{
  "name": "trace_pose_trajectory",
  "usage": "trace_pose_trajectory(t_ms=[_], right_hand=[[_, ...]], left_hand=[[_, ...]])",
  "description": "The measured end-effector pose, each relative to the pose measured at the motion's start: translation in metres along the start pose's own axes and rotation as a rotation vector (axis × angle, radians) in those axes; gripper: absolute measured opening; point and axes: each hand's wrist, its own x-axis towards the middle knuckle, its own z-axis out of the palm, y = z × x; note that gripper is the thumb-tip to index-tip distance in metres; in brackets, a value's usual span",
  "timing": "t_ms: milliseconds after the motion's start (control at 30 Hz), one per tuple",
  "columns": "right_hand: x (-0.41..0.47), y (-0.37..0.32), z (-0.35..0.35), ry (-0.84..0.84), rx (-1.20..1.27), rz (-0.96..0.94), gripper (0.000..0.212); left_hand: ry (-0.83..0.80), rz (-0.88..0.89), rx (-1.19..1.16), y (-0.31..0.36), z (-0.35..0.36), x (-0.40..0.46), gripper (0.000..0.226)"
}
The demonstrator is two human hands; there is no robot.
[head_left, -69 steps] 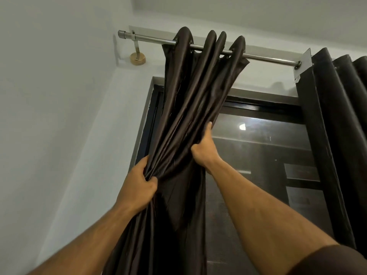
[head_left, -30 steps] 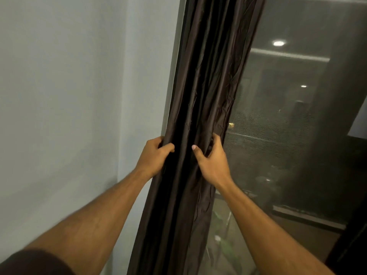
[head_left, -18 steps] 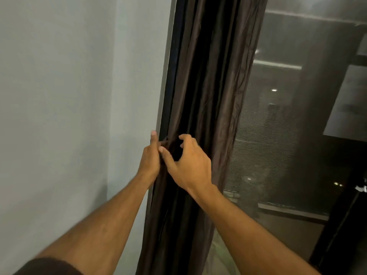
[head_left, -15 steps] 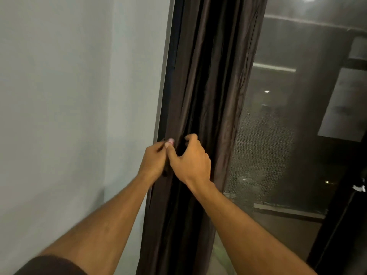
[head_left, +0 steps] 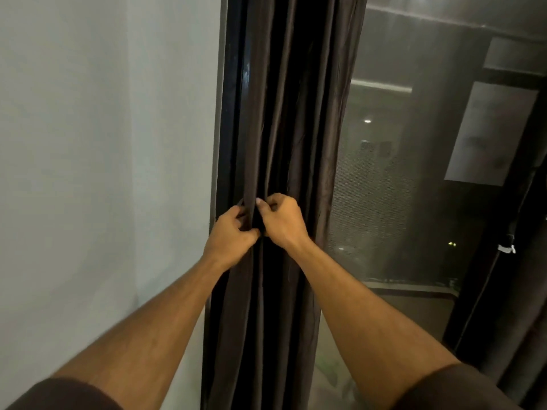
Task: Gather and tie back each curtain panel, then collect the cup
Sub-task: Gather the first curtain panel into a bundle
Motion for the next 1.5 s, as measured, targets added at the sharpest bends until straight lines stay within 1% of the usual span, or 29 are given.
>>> trace_pose_trajectory(t_ms=[33,67,100,133,167,233,267,300,367,467,567,667,733,800,867,900,967,1000,1067,1133,1300,1367,1400,1433,1467,1500], right_hand=[[-0.001,-0.002,0.003,-0.097,0.068,0.003,0.041],[-0.003,-0.003,0.005,-0.17,0.131,0.016,0.05],[-0.004,-0.002,0.004,-0.194,0.182,0.035,0.054],[-0.004,0.002,0.002,-0.169,0.216,0.041,0.053],[-0.003,0.007,-0.001,-0.071,0.189,0.022,0.047],[-0.002,0.017,-0.005,0.247,-0.026,-0.037,0.027],[-0.003,0.02,-0.005,0.386,-0.138,-0.053,0.024],[-0.005,0.02,-0.004,0.478,-0.233,-0.067,0.03],[-0.005,0.021,0.002,0.573,-0.345,-0.11,0.046],[-0.005,0.018,0.011,0.637,-0.416,-0.127,0.057],[-0.007,0.016,0.014,0.686,-0.416,-0.102,0.064],[-0.008,0.016,0.006,0.84,-0.4,-0.132,0.073],[-0.01,0.017,-0.001,0.918,-0.372,-0.113,0.08],[-0.011,0.018,-0.006,0.922,-0.351,-0.036,0.08],[-0.012,0.021,-0.011,0.892,-0.302,0.002,0.069],[-0.012,0.022,-0.013,0.852,-0.268,-0.006,0.056],[-0.012,0.025,-0.014,0.711,-0.211,-0.036,0.023],[-0.013,0.024,-0.013,0.619,-0.178,-0.041,0.016],[-0.014,0.02,-0.007,0.43,-0.085,-0.017,0.024],[-0.014,0.012,-0.003,0.289,-0.016,0.004,0.028],[-0.021,0.002,-0.005,0.101,0.129,-0.047,0.027],[-0.027,-0.001,-0.009,0.013,0.159,-0.068,0.026],[-0.032,-0.001,-0.01,0.003,0.154,-0.085,0.026],[-0.037,0.001,-0.012,0.056,0.109,-0.117,0.025],[-0.042,0.004,-0.015,0.182,0.019,-0.176,0.022],[-0.046,0.006,-0.018,0.365,-0.097,-0.253,0.018]], left_hand=[[-0.017,0.001,-0.006,0.002,0.001,0.001,0.037],[-0.005,0.008,0.014,0.004,0.001,0.002,0.037],[0.027,0.017,0.046,0.007,0.0,0.003,0.033],[0.065,0.018,0.085,0.008,-0.002,0.004,0.028],[0.096,0.016,0.117,0.009,-0.005,0.004,0.027],[0.13,0.003,0.144,0.008,-0.01,0.003,0.031],[0.14,-0.005,0.149,0.007,-0.012,0.002,0.032],[0.152,-0.013,0.155,0.007,-0.013,0.001,0.034],[0.168,-0.027,0.172,0.008,-0.014,0.001,0.039],[0.167,-0.036,0.204,0.008,-0.014,0.0,0.047],[0.165,-0.021,0.224,0.008,-0.014,-0.001,0.047],[0.18,-0.007,0.239,0.005,-0.013,0.001,0.045],[0.183,-0.002,0.236,0.004,-0.011,0.003,0.043],[0.178,0.0,0.236,0.003,-0.009,0.004,0.04],[0.171,0.013,0.22,0.003,-0.006,0.004,0.037],[0.167,0.022,0.204,0.003,-0.005,0.003,0.037],[0.137,0.039,0.164,0.006,-0.002,0.002,0.038],[0.111,0.044,0.138,0.007,0.0,0.001,0.038],[0.052,0.052,0.097,0.011,0.006,-0.001,0.041],[0.005,0.076,0.079,0.015,0.013,-0.003,0.042],[-0.06,0.092,0.064,0.02,0.014,-0.006,0.047],[-0.065,0.091,0.106,0.019,0.012,-0.006,0.04],[-0.055,0.094,0.124,0.017,0.01,-0.005,0.035],[-0.041,0.096,0.138,0.015,0.009,-0.004,0.032],[-0.027,0.096,0.147,0.014,0.008,-0.003,0.033],[-0.019,0.091,0.149,0.012,0.007,-0.003,0.037]])
